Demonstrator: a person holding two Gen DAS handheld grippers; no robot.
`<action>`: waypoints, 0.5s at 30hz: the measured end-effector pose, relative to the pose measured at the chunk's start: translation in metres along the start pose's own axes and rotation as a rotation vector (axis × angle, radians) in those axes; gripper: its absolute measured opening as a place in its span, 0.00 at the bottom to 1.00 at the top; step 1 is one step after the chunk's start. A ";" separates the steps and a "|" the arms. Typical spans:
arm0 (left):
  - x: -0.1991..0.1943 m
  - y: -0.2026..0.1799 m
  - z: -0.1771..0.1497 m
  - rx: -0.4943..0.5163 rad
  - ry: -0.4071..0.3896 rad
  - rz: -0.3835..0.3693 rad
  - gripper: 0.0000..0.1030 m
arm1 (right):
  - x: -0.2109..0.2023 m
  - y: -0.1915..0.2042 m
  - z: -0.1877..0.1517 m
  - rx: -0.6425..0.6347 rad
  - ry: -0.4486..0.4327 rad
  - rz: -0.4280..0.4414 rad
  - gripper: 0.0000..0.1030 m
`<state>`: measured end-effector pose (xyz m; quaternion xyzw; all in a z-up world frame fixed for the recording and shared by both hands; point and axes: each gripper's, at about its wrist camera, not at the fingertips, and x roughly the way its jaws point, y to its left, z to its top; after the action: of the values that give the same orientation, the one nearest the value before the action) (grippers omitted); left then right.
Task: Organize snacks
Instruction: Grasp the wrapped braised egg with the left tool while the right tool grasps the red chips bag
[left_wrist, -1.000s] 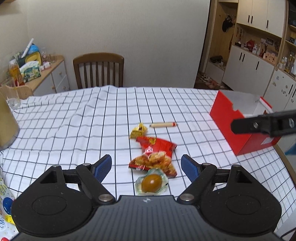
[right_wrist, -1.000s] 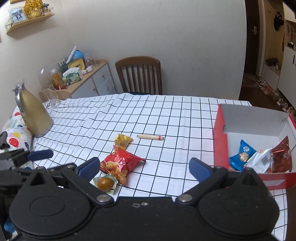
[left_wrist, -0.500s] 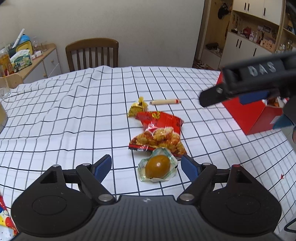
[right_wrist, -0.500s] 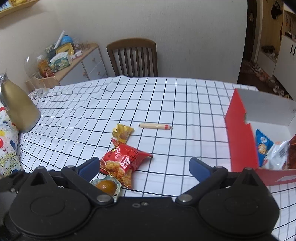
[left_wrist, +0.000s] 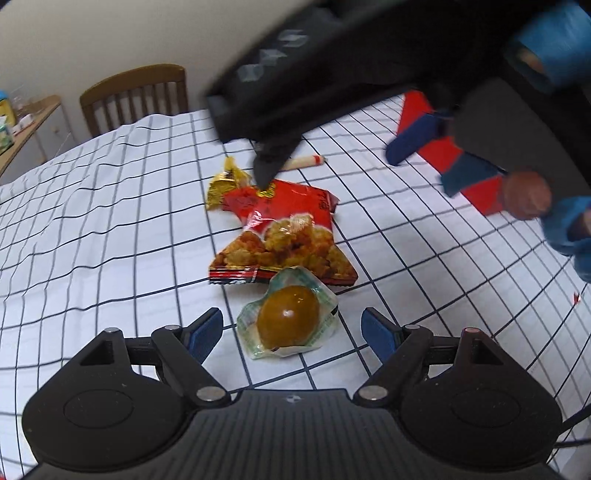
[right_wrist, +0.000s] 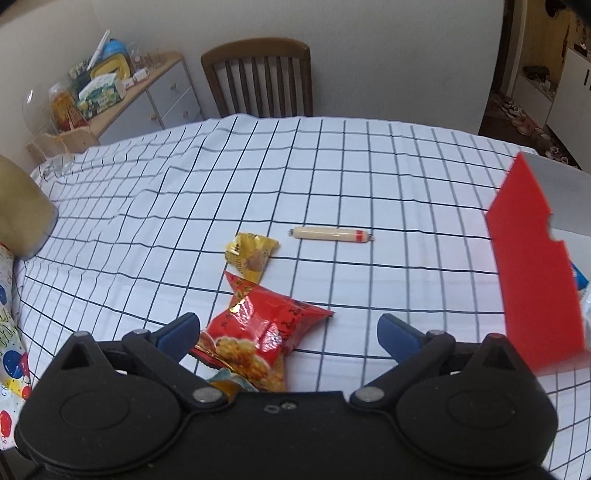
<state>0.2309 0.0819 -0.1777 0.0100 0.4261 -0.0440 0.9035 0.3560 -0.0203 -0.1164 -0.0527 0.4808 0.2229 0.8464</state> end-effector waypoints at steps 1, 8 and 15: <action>0.002 -0.001 0.000 0.010 0.001 -0.003 0.80 | 0.004 0.003 0.001 -0.002 0.009 -0.004 1.00; 0.015 -0.005 0.002 0.079 0.006 0.008 0.80 | 0.025 0.014 0.007 0.004 0.047 -0.005 0.99; 0.030 0.001 0.005 0.044 0.047 -0.018 0.80 | 0.041 0.017 0.010 0.027 0.075 -0.010 0.98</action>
<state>0.2535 0.0803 -0.1978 0.0271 0.4461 -0.0614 0.8925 0.3748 0.0118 -0.1430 -0.0520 0.5147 0.2101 0.8296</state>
